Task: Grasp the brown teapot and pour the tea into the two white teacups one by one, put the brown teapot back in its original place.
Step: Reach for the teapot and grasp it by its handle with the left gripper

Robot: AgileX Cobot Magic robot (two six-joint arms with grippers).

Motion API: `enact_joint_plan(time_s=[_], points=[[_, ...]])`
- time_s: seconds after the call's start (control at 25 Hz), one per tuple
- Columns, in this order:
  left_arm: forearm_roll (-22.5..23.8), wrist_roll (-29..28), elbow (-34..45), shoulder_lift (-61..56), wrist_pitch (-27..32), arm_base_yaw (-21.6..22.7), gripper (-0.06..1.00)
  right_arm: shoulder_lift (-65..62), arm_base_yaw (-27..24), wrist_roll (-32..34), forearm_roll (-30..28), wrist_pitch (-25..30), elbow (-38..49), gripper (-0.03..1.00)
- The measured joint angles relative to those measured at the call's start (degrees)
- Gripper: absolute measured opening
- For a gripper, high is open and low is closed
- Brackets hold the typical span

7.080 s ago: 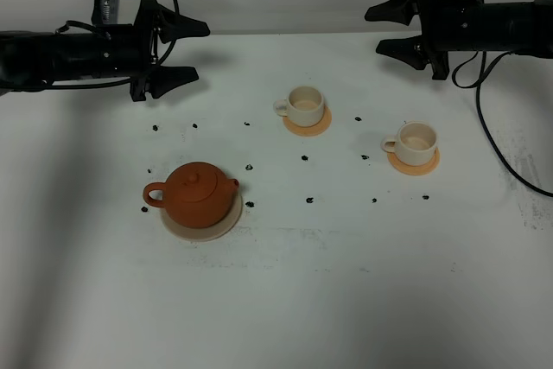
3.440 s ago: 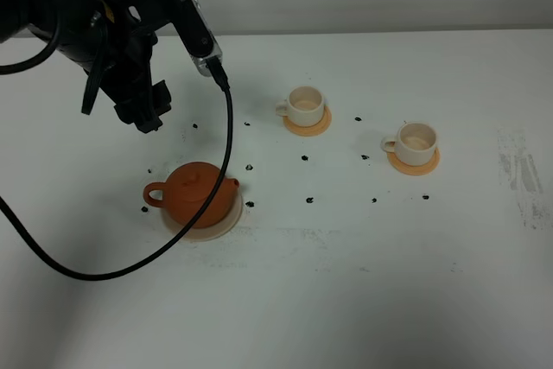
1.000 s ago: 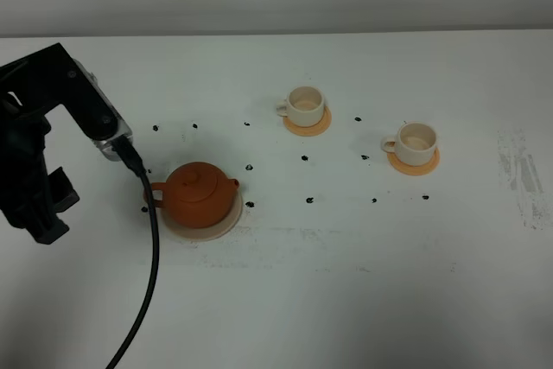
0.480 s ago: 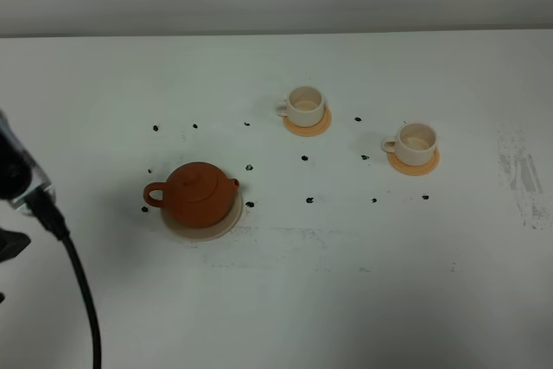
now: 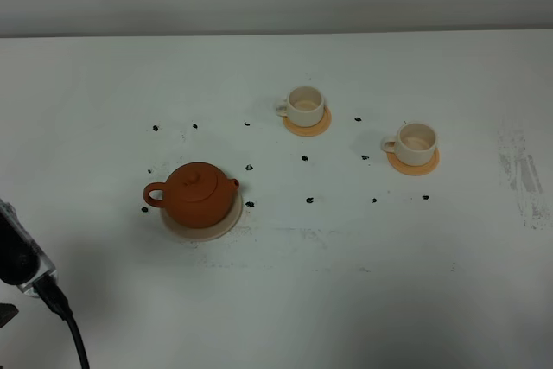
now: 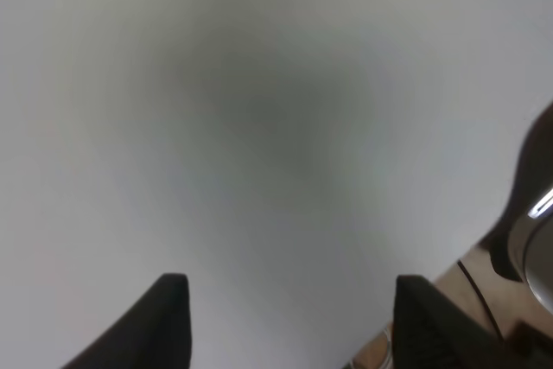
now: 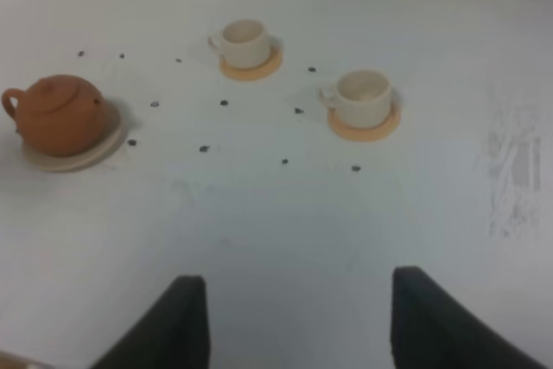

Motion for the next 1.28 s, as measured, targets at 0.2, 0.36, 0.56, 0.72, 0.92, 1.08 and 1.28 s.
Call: enact_joint_plan(time_s=[0.2, 0.36, 0.56, 0.72, 0.92, 1.08, 1.28], points=[[1.1, -4.4, -0.5, 0.1, -1.6, 0.0, 0.5, 0.0, 0.0, 0.0, 0.0, -1.0, 0.3, 0.49], [2.8, -6.1, -0.8, 3.1, -3.3, 0.0, 0.43, 0.0, 0.0, 0.0, -0.1, -1.2, 0.3, 0.49], [4.1, -6.8, -1.0, 8.8, -8.5, 0.0, 0.4, 0.0, 0.0, 2.8, -5.2, 0.6, 0.4, 0.49], [4.3, -6.8, -4.2, 13.9, -10.9, 0.0, 0.4, -0.1, 0.0, 6.3, -9.9, 2.1, 2.1, 0.49], [5.2, -6.8, -8.9, 20.3, -10.8, 0.0, 0.4, -0.3, 0.0, 7.1, -10.1, 2.4, 2.3, 0.47], [6.2, -6.8, -11.6, 24.7, -10.1, 0.0, 0.4, -0.5, 0.0, 7.6, -10.1, 3.5, 2.2, 0.45], [6.8, -6.7, -12.0, 27.6, -9.9, 0.0, 0.4, -0.5, 0.0, 9.4, -13.3, 4.3, 2.1, 0.42]])
